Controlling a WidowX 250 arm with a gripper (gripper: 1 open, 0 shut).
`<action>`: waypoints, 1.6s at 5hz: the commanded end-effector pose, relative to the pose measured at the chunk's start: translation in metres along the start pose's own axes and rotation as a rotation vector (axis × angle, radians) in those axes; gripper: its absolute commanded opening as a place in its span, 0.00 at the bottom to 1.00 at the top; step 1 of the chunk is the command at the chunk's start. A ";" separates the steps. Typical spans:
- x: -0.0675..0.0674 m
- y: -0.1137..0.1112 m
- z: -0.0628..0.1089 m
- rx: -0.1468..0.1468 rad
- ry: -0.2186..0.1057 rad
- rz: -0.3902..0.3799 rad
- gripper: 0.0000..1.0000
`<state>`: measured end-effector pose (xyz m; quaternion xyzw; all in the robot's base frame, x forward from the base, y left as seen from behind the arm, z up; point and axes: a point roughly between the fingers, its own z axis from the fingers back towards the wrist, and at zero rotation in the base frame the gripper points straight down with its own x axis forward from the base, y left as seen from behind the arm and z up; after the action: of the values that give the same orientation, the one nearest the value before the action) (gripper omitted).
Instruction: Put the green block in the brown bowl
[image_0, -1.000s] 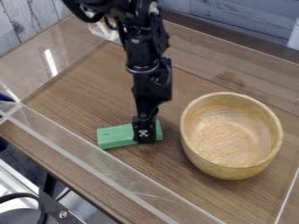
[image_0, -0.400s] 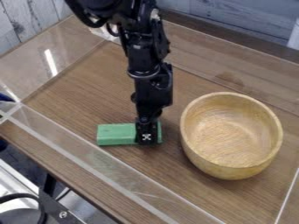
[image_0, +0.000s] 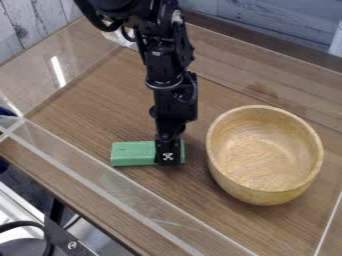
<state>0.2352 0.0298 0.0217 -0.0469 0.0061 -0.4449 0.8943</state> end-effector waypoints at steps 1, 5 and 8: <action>0.003 0.010 0.011 0.043 -0.027 0.016 0.00; 0.003 0.011 0.012 0.050 -0.039 0.034 0.00; 0.004 0.011 0.015 0.056 -0.049 0.049 0.00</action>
<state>0.2363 0.0308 0.0218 -0.0502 -0.0002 -0.4253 0.9037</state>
